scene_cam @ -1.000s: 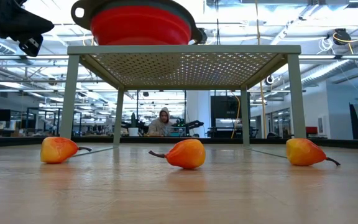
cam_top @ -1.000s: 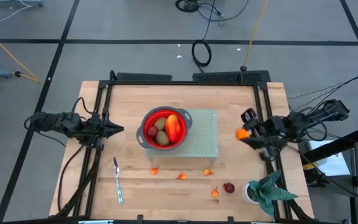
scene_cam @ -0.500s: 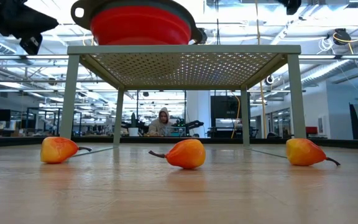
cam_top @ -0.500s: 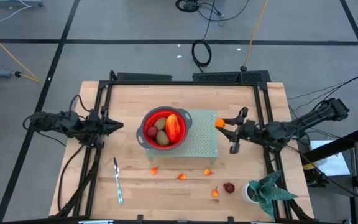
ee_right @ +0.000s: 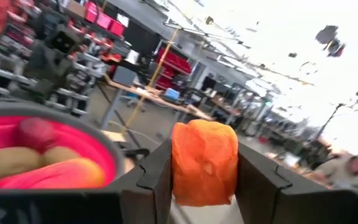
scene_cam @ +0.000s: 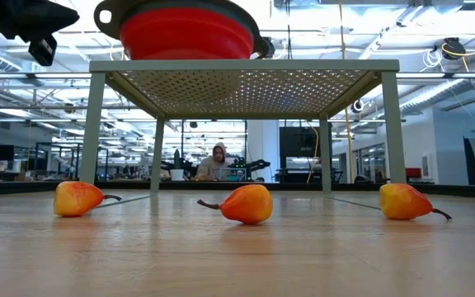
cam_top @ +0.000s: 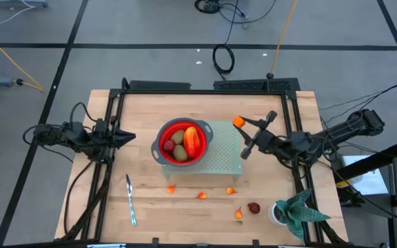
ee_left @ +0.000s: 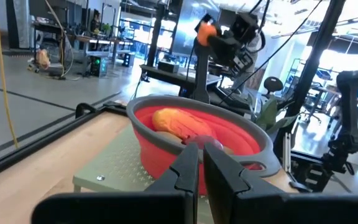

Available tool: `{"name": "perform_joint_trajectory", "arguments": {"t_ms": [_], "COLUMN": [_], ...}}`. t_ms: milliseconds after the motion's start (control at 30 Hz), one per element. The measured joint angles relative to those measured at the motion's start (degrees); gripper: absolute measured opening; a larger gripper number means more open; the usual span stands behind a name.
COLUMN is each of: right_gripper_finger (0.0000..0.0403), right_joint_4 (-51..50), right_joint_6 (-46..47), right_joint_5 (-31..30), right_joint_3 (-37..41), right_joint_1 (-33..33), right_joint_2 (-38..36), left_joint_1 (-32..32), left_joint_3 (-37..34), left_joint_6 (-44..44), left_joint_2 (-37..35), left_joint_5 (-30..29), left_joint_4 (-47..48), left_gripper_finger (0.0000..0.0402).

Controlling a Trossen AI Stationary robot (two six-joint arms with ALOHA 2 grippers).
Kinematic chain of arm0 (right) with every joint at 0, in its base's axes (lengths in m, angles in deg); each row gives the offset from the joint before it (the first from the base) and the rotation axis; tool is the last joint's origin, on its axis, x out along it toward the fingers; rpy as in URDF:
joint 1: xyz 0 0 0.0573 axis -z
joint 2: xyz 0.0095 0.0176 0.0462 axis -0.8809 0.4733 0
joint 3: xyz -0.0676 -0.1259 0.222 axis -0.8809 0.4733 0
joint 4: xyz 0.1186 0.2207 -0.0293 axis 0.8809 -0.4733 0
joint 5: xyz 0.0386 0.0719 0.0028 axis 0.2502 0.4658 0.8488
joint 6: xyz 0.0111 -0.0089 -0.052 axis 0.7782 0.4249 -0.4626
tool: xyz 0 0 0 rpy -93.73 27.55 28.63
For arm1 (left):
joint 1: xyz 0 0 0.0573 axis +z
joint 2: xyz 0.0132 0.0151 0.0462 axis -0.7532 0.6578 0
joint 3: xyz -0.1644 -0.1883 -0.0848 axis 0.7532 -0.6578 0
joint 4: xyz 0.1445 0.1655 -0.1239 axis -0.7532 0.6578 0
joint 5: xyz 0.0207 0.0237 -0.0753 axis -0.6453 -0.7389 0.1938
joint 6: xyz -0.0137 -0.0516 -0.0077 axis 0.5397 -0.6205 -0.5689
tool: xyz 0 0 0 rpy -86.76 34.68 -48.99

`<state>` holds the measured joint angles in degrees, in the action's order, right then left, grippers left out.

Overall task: Pick & Place Fruit
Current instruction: Put the orange fruit into the strainer

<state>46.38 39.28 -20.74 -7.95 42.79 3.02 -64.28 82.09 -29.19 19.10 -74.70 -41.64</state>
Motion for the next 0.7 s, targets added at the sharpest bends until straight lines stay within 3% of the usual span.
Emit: {"name": "perform_joint_trajectory", "arguments": {"t_ms": [267,533,700], "right_gripper_finger": [0.0126,0.0126,0.0126], "right_joint_4": [-5.4,-21.2,-25.0], "right_joint_6": [-2.6,9.0,19.6], "right_joint_5": [0.3,0.7,9.0], "right_joint_3": [-12.9,-27.0,-31.2], "right_joint_1": [3.0,5.2,6.7], "right_joint_2": [8.2,16.3,19.3], "left_joint_1": [0.0,0.0,0.0], "left_joint_3": [0.0,0.0,0.0], "left_joint_6": [0.1,0.2,0.1], "left_joint_2": [0.0,0.0,0.0], "left_joint_5": [0.0,0.0,0.0], "left_joint_4": [0.0,1.1,2.5], "left_gripper_finger": [0.0021,0.0021,0.0021]}}
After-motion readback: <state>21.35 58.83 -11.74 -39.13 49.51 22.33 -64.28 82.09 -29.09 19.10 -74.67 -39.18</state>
